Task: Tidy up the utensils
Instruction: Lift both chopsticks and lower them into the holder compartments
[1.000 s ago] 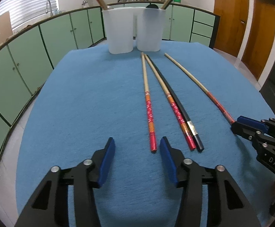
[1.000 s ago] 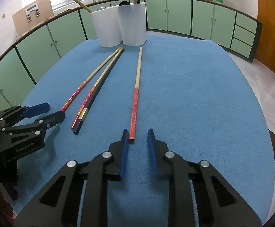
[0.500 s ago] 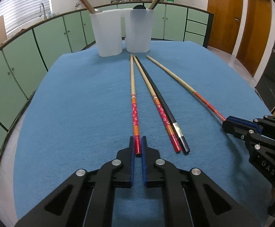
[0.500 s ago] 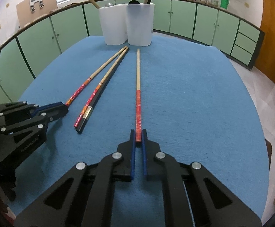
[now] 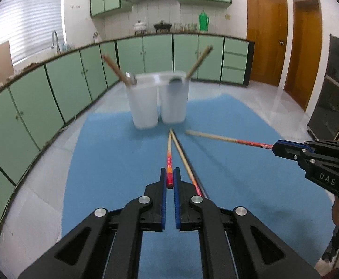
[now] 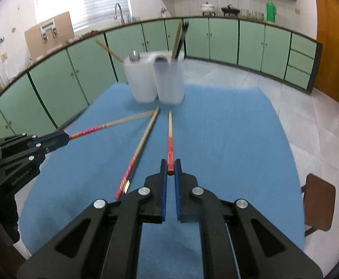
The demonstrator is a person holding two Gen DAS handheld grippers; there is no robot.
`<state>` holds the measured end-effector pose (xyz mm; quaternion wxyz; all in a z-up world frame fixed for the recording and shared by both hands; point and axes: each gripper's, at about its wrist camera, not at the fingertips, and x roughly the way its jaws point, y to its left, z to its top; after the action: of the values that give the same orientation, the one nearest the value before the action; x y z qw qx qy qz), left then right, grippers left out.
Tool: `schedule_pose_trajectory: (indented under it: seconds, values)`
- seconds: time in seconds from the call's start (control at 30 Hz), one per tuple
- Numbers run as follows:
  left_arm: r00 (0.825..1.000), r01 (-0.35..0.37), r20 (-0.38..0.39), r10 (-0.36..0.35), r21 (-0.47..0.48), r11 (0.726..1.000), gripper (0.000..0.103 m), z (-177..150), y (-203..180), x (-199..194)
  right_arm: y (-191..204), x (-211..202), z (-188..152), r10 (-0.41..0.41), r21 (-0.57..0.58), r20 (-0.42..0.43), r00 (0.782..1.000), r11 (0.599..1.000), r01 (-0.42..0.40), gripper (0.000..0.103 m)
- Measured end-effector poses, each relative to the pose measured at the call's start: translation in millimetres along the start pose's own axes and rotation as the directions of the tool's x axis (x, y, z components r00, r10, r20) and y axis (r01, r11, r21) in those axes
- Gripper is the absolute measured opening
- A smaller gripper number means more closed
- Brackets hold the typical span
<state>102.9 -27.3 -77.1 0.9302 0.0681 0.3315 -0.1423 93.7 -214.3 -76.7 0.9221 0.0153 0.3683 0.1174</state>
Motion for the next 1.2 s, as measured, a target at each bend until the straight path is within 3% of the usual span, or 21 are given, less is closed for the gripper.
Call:
schedule_pose_trajectory:
  seconds: [0.43, 0.9, 1.07, 1.2]
  values:
    - [0.991, 0.015, 0.136, -0.021, 0.045, 0.999, 0.005, 80.4, 9.0, -7.8, -1.2, -31.8, 89.2, 0.062, -0.028, 0.131, 0.989, 0.998, -0.059, 0.005]
    - [0.978, 0.058, 0.196, -0.07, 0.065, 0.996, 0.005, 137.9, 22.6, -12.1, 5.5, -46.7, 176.0, 0.105, -0.125, 0.201, 0.974, 0.989, -0.081, 0.005]
    - [0.956, 0.062, 0.282, -0.076, 0.06, 0.996, 0.005, 169.8, 30.8, -32.6, 3.0, -62.8, 213.8, 0.153, -0.122, 0.272, 0.95, 0.985, -0.123, 0.005]
    - [0.934, 0.029, 0.353, -0.052, 0.07, 0.997, 0.005, 194.1, 32.3, -41.8, -1.7, -69.0, 241.4, 0.128, -0.118, 0.333, 0.934, 0.989, -0.093, 0.005]
